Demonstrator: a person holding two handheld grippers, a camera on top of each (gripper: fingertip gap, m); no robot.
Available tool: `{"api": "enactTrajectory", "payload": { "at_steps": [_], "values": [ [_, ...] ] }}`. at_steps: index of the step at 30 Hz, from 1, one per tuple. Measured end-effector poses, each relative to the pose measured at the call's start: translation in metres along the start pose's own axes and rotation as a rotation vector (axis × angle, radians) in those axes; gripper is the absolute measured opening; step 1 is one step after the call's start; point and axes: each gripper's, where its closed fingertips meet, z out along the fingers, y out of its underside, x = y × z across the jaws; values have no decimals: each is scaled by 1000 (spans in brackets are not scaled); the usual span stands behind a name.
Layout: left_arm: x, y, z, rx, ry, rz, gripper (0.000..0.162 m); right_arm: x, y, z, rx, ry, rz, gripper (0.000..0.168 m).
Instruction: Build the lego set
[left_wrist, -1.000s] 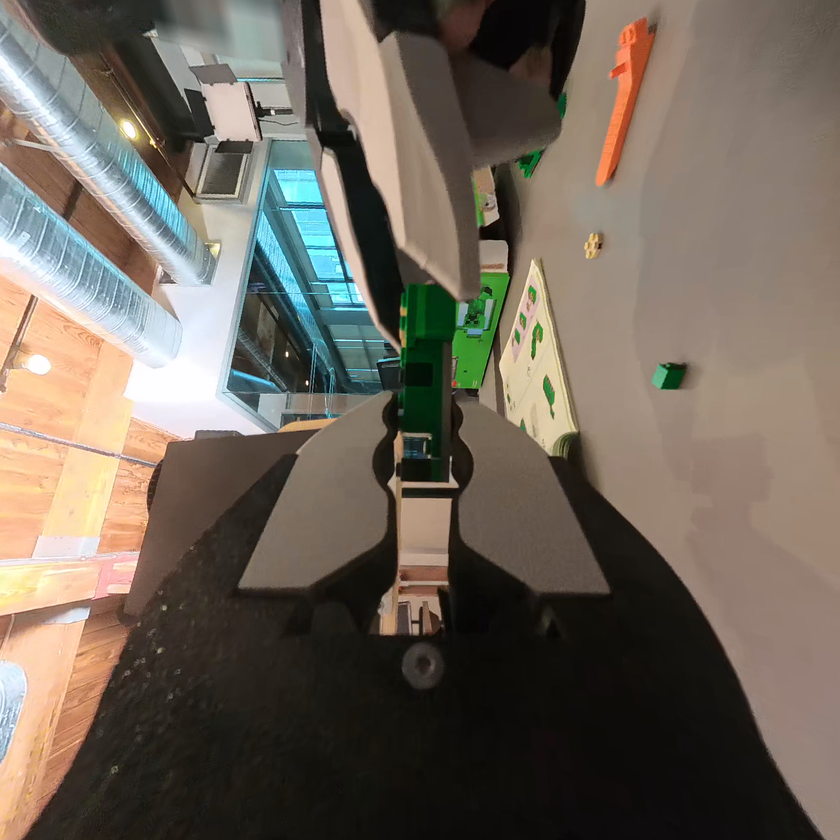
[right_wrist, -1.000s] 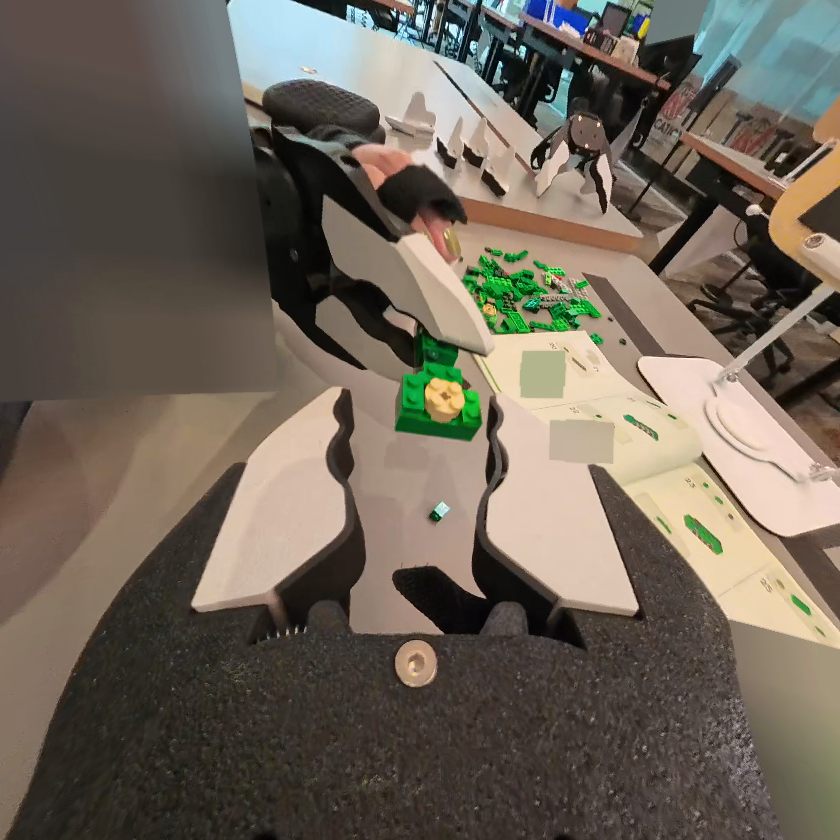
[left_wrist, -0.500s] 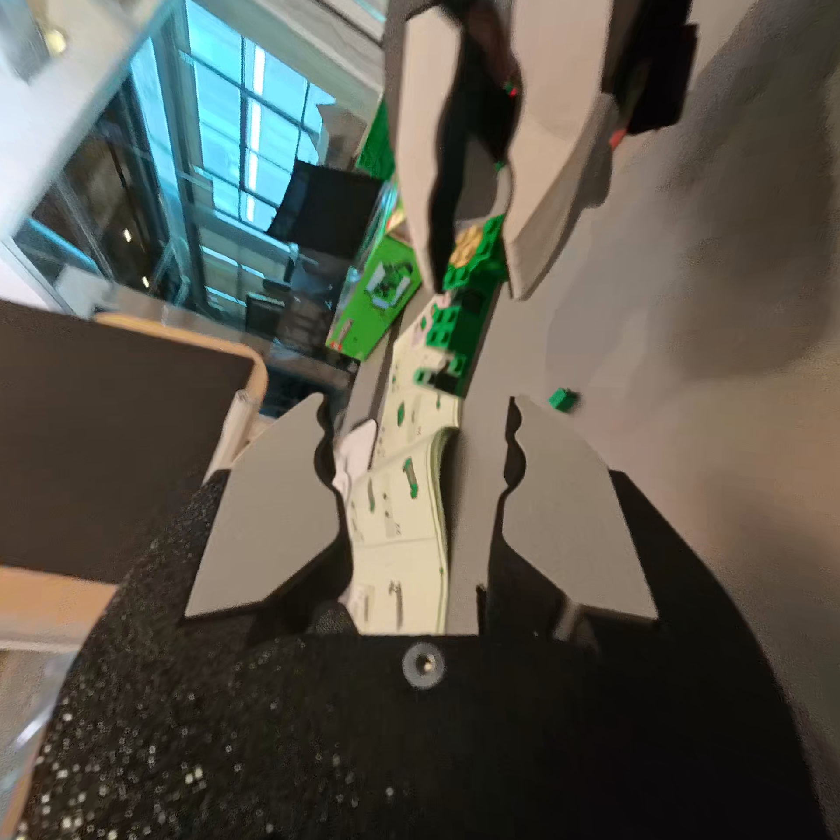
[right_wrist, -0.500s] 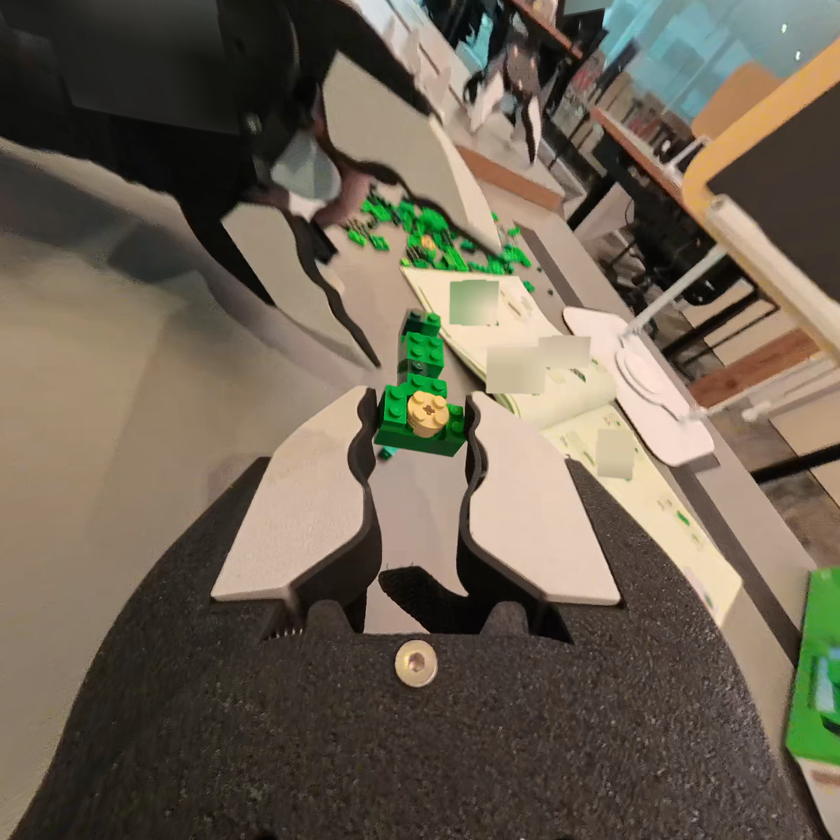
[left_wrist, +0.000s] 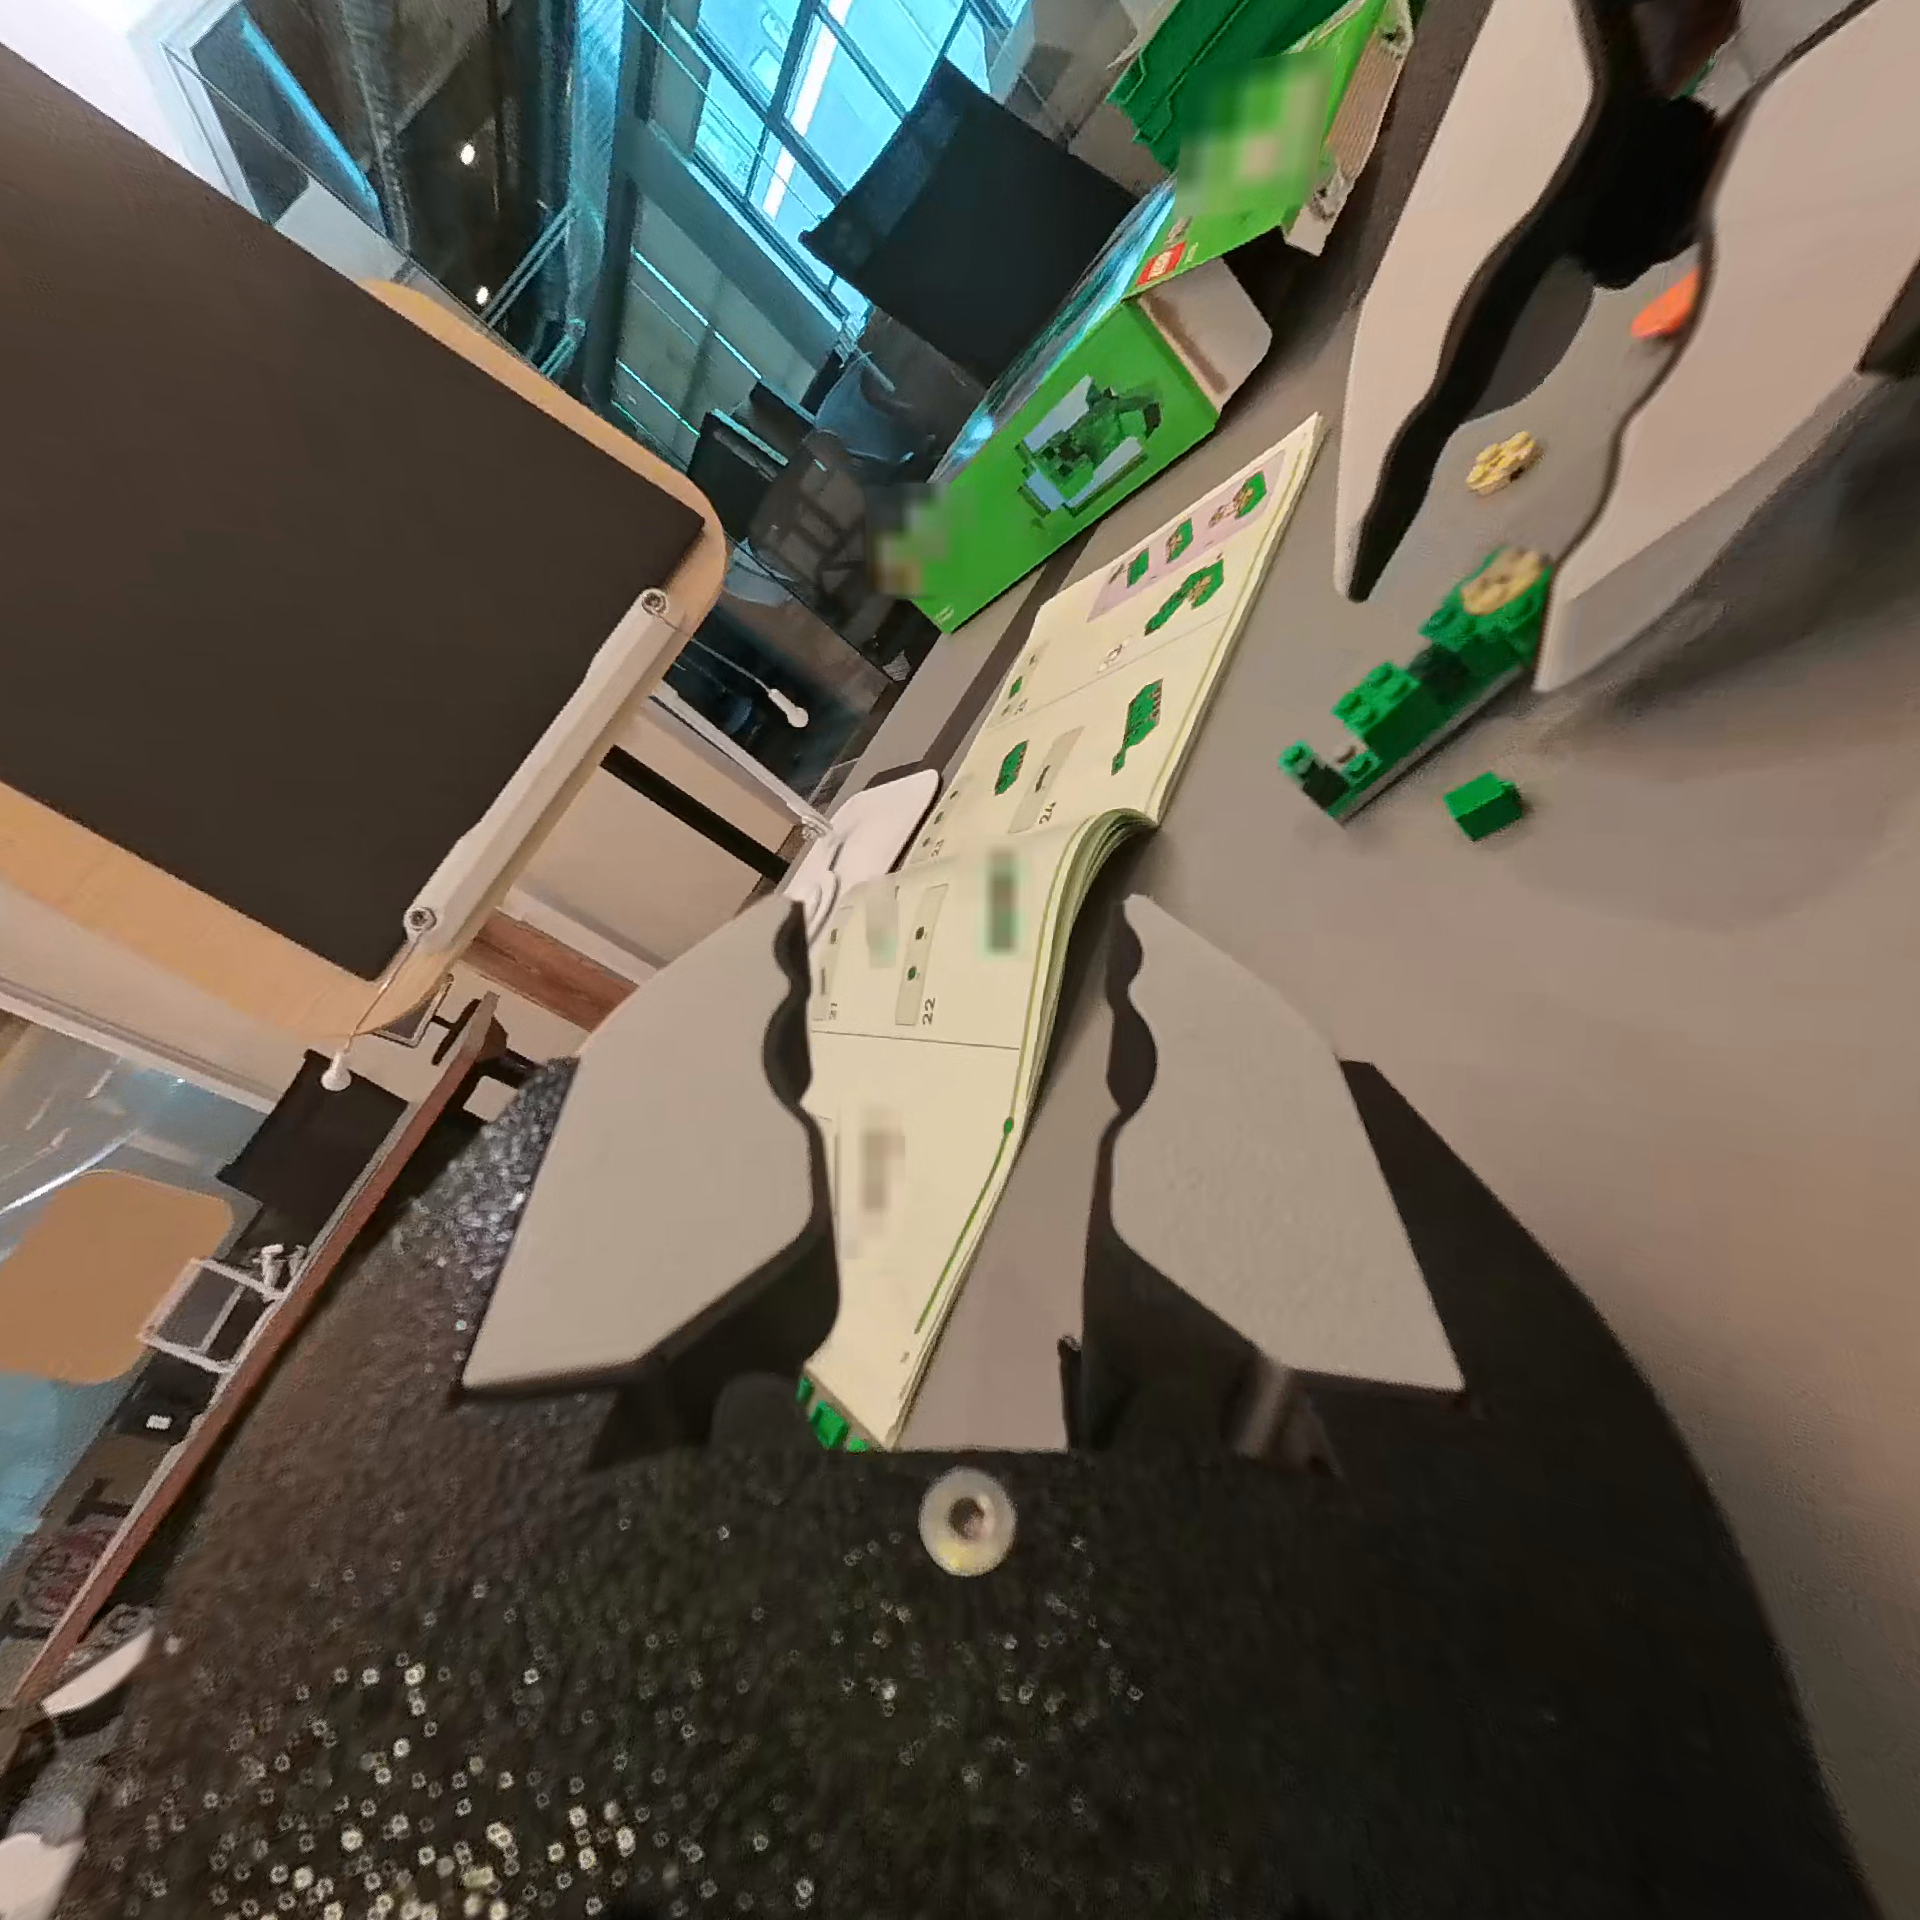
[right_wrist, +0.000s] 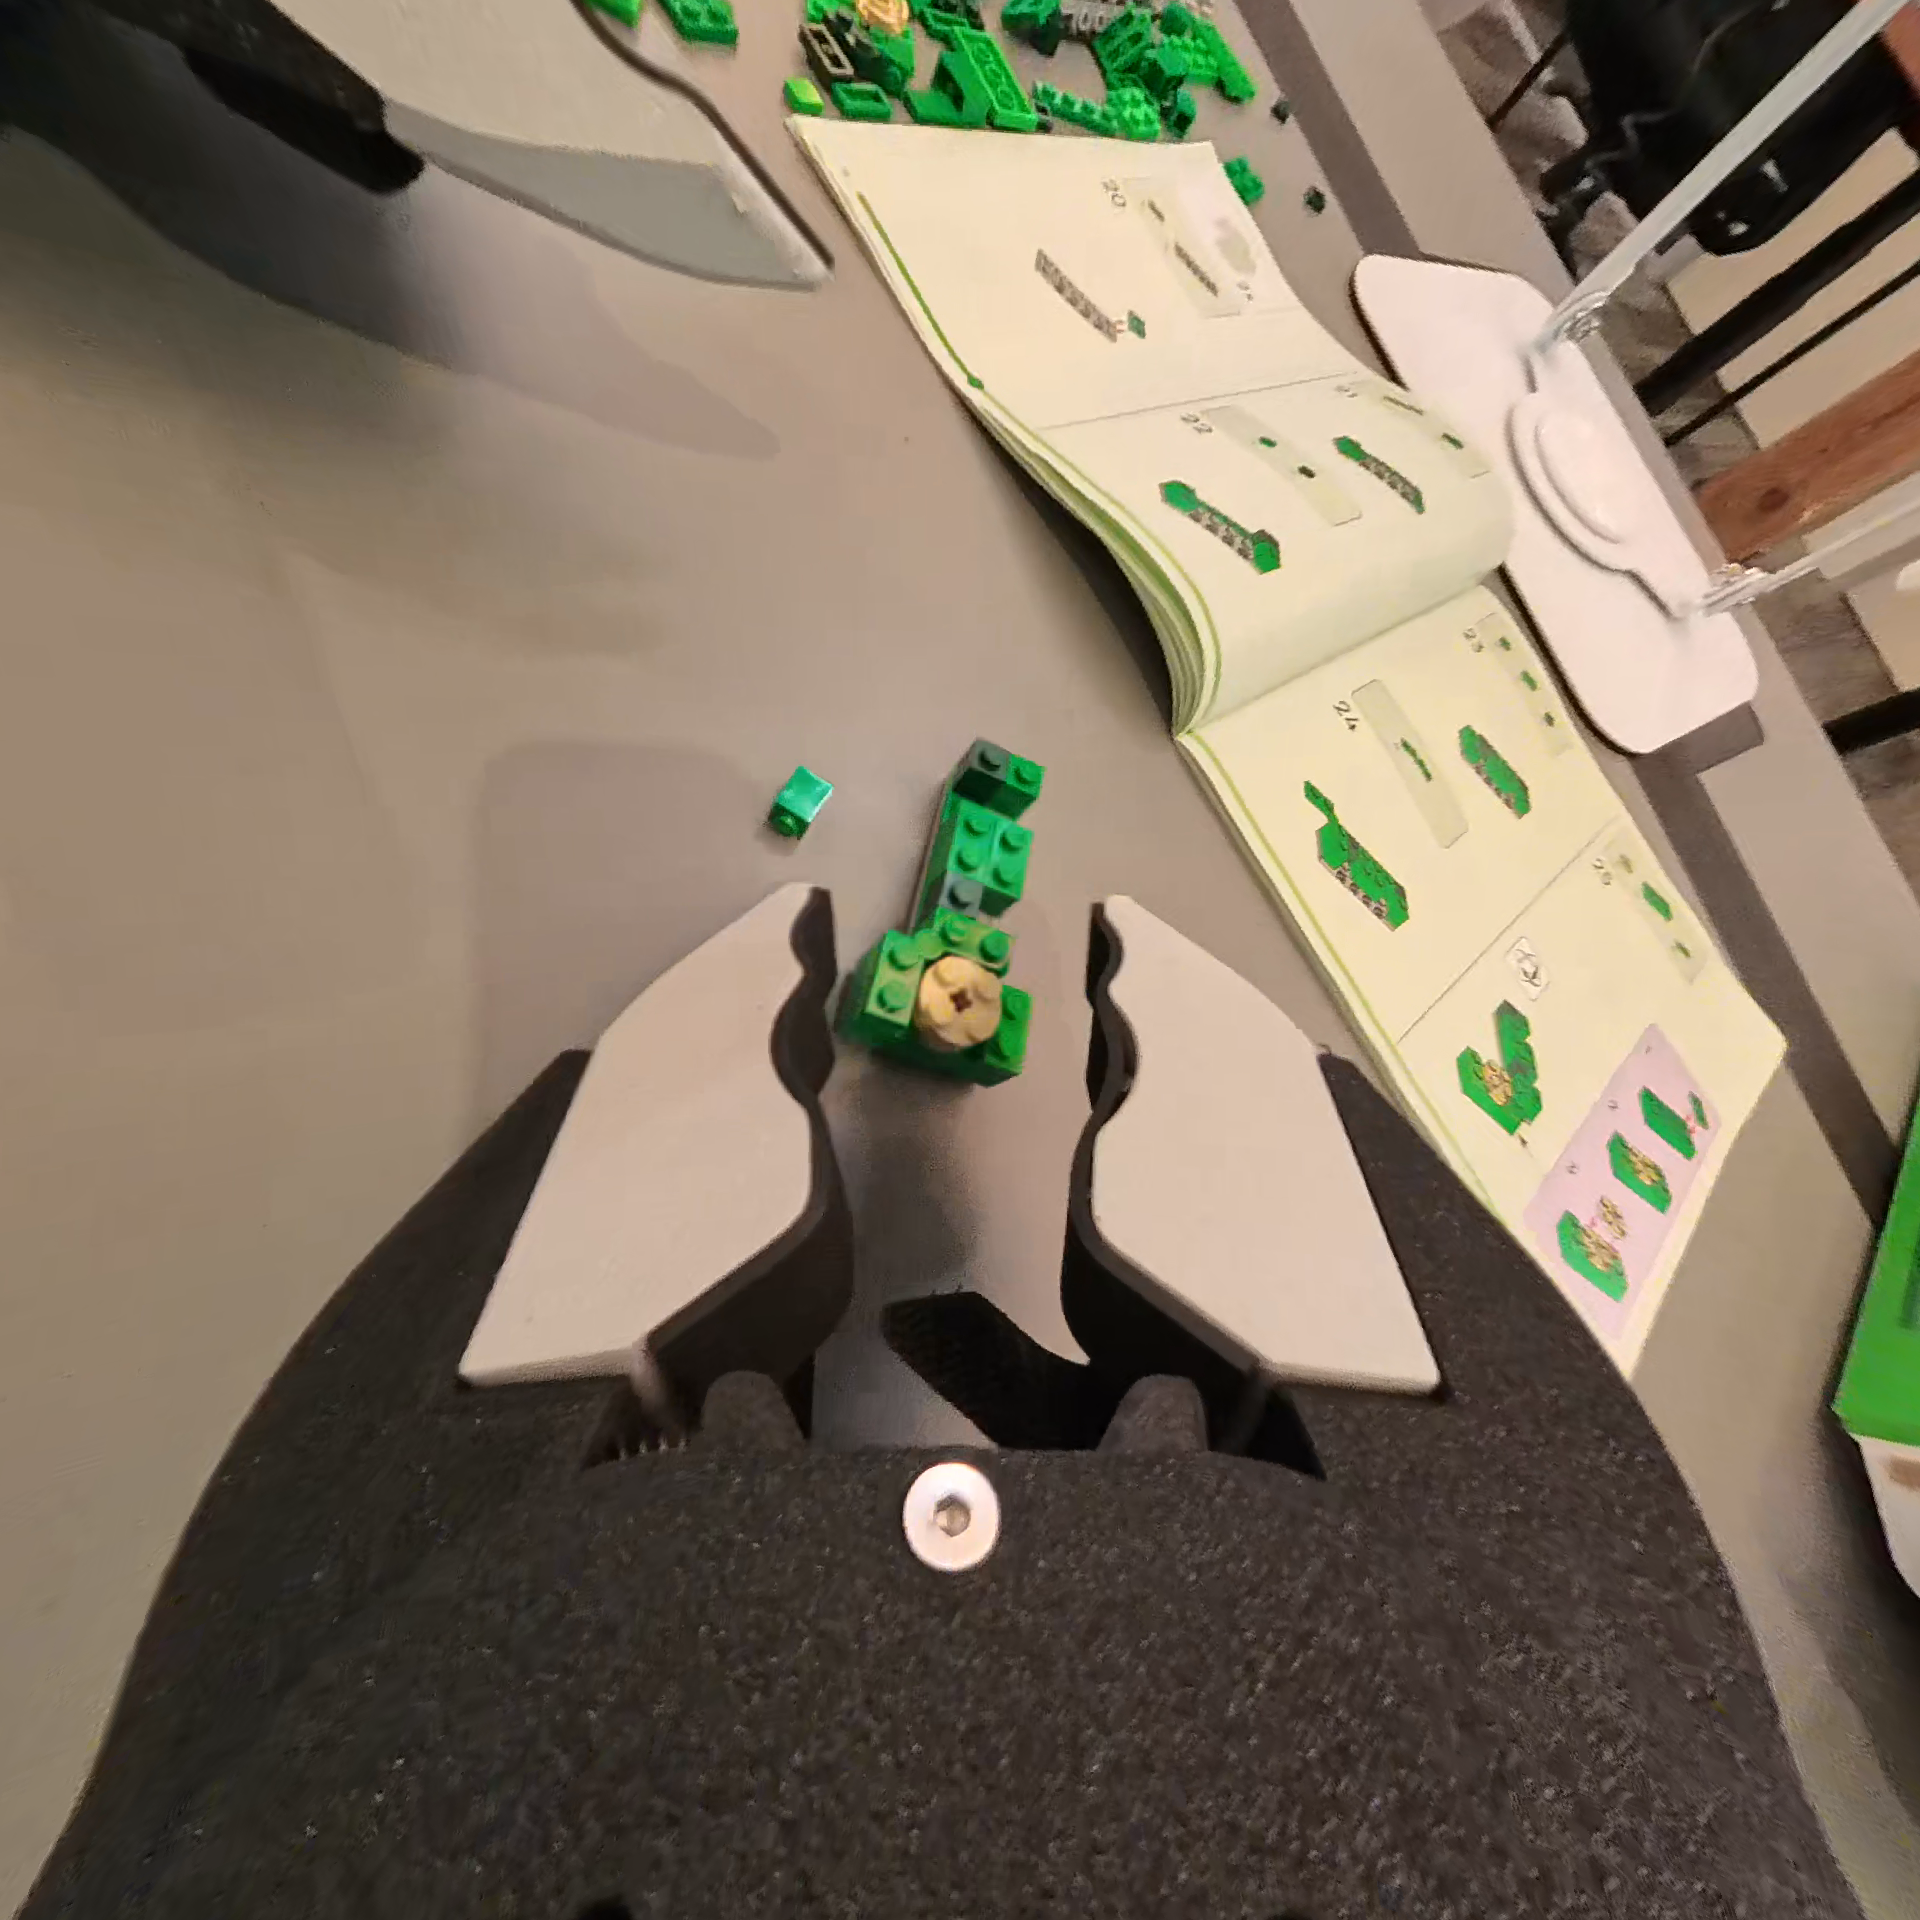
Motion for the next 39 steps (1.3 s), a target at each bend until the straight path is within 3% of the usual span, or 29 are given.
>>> {"api": "enactTrajectory", "payload": {
  "at_steps": [4, 12, 28, 39],
  "values": [
    [-1, 4, 0, -10, 3, -22, 55, 1, 4, -14, 11, -1, 6, 58],
    [-5, 5, -1, 18, 29, -116, 54, -5, 24, -42, 39, -45, 187, 56],
    [1, -2, -1, 71, 77, -122, 48, -9, 16, -30, 70, -83, 230, 53],
    [14, -9, -1, 90, 126, -72, 45, 13, 3, -39, 221, 18, 218, 52]
  ]
}}
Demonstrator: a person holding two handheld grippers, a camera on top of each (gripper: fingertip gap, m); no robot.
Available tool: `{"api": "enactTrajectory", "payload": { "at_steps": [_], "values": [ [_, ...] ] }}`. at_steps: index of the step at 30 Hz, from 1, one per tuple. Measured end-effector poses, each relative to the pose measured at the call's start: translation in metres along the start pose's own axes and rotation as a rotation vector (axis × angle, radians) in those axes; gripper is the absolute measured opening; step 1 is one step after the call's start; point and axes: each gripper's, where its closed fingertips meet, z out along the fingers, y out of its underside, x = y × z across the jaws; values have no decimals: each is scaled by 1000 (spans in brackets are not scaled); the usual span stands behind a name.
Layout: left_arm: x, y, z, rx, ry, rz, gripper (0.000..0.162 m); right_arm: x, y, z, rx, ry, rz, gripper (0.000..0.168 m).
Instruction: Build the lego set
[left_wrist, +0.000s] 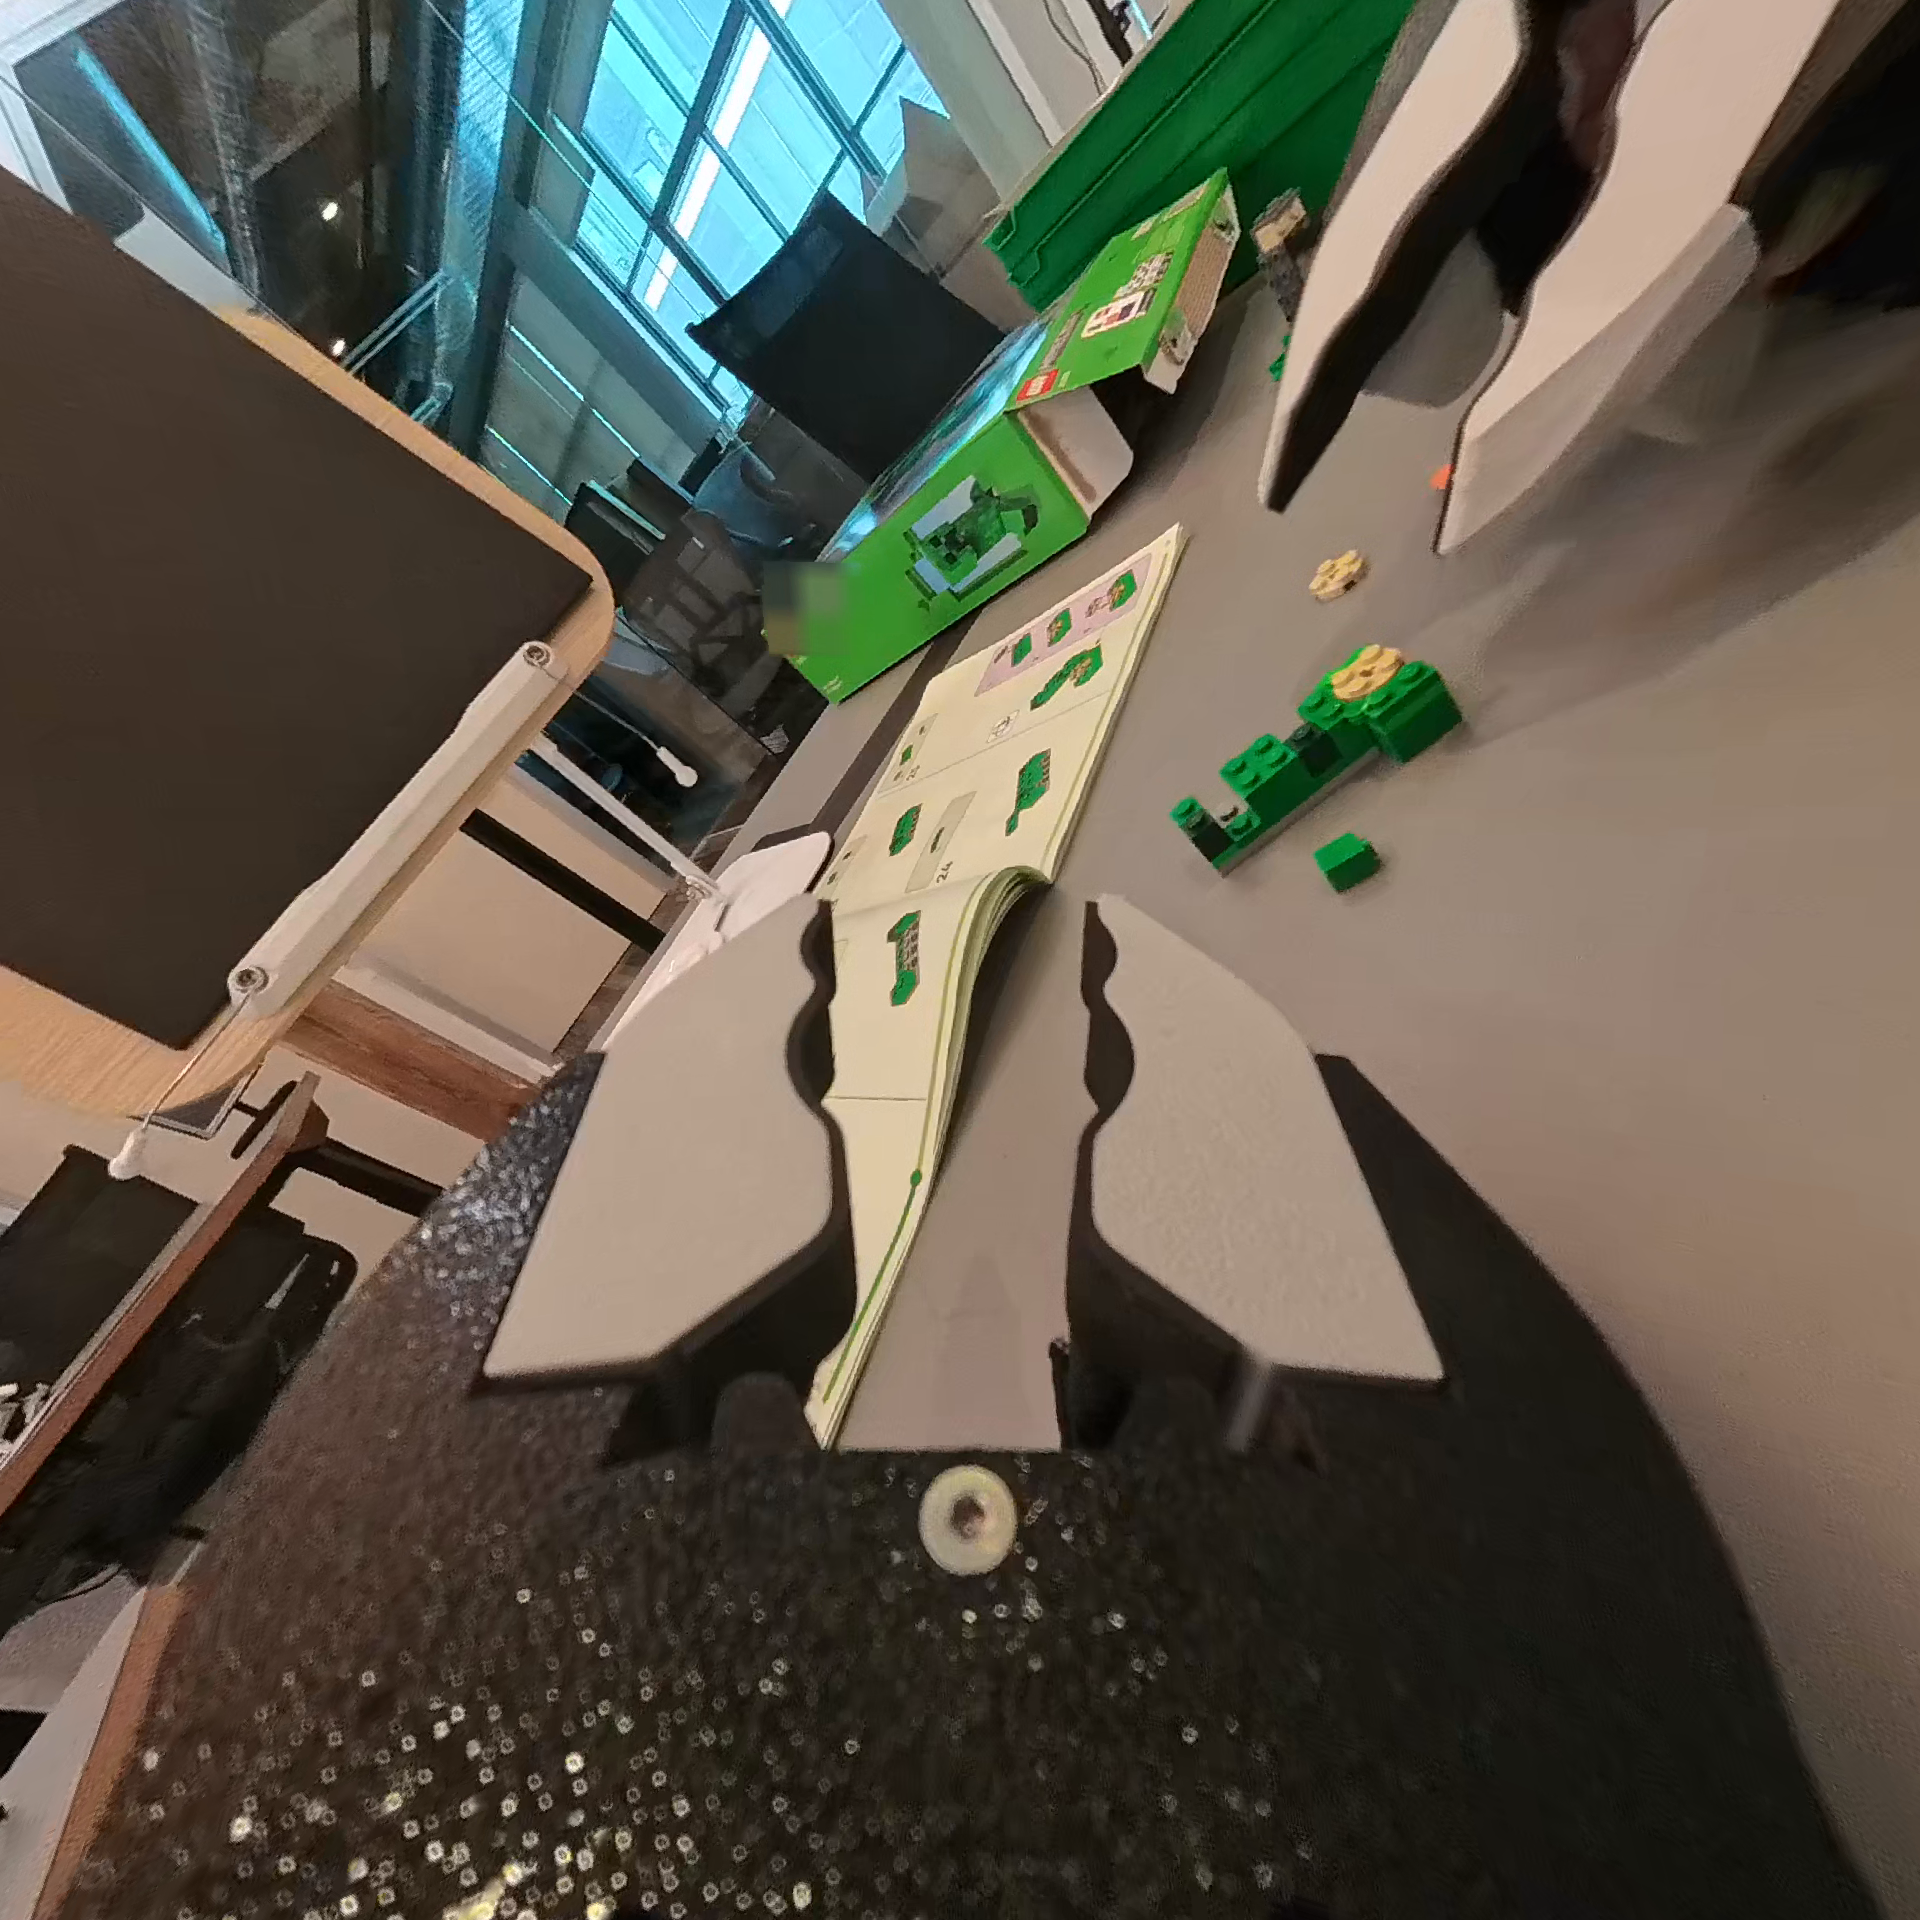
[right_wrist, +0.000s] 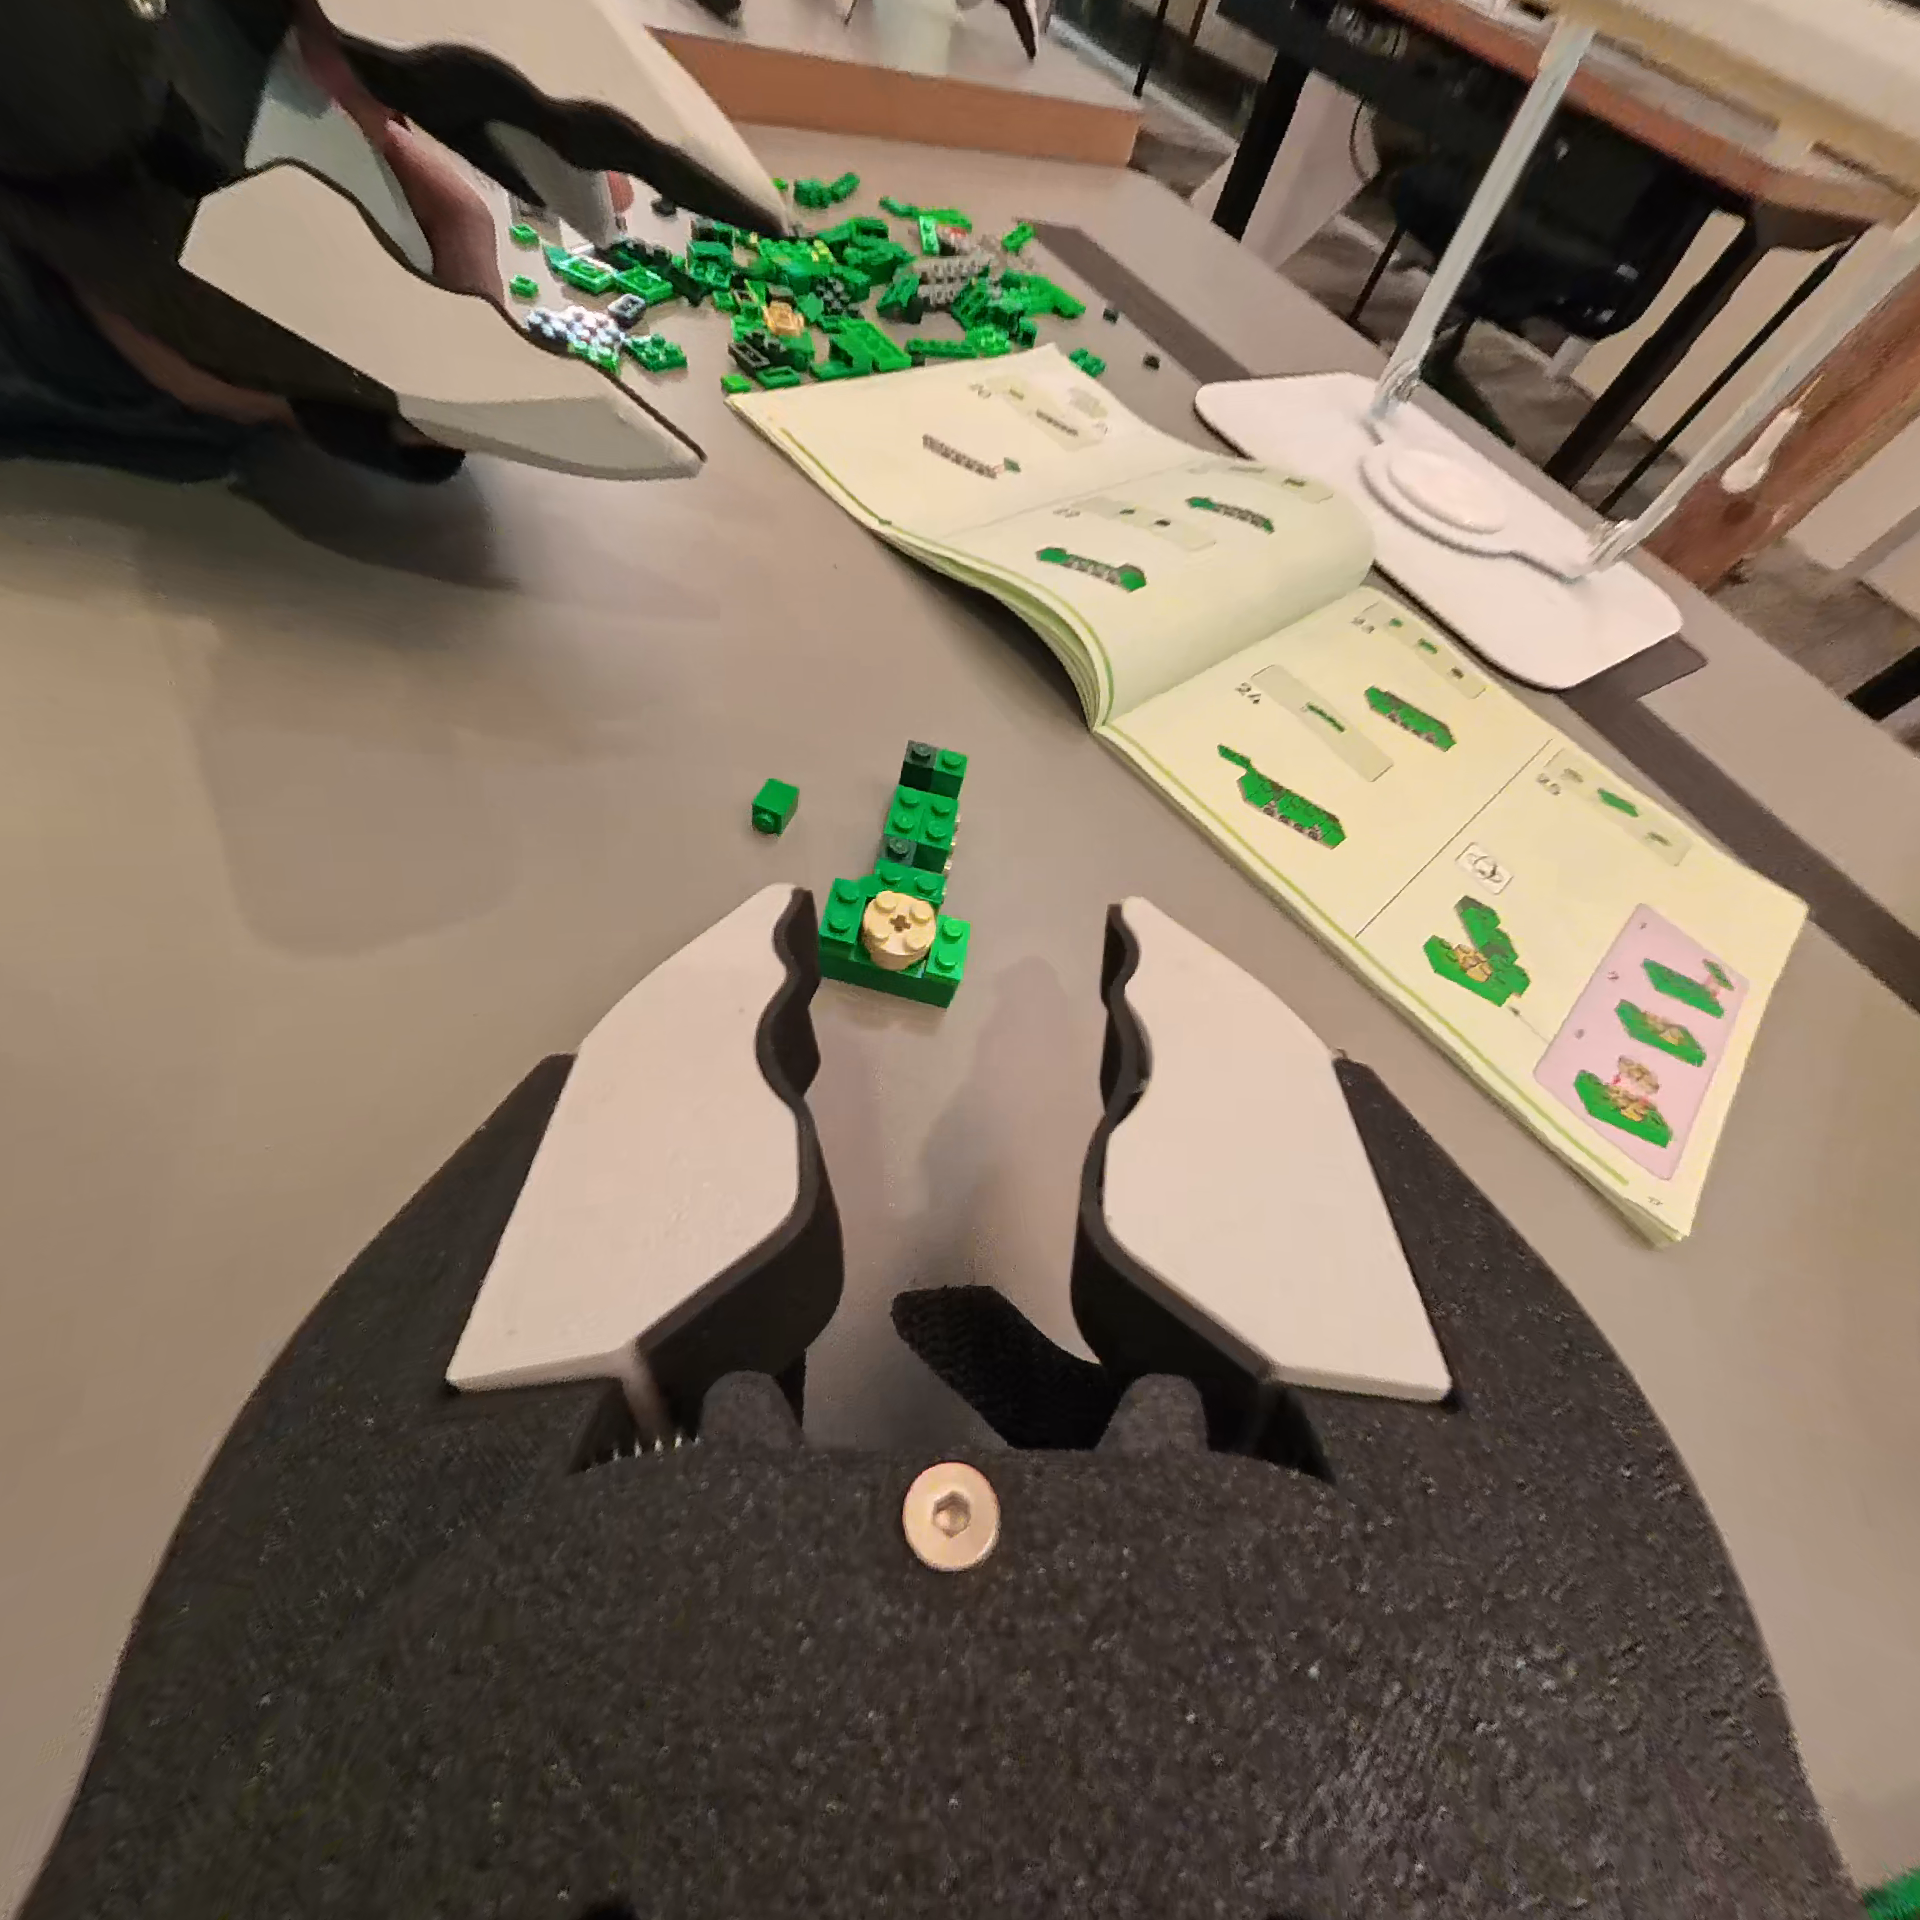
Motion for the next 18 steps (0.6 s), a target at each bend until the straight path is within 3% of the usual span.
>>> {"api": "enactTrajectory", "payload": {
  "at_steps": [5, 11, 18],
  "values": [
    [0, -1, -2, -3, -8, 15, 44, 2, -5, -1, 38, 80, -123, 47],
    [-4, 2, -3, -8, -14, -30, 44, -12, 0, 3, 16, 56, -279, 40],
    [-5, 4, -3, -9, -7, -66, 43, -14, 1, 4, 6, 49, -296, 39]
  ]
}}
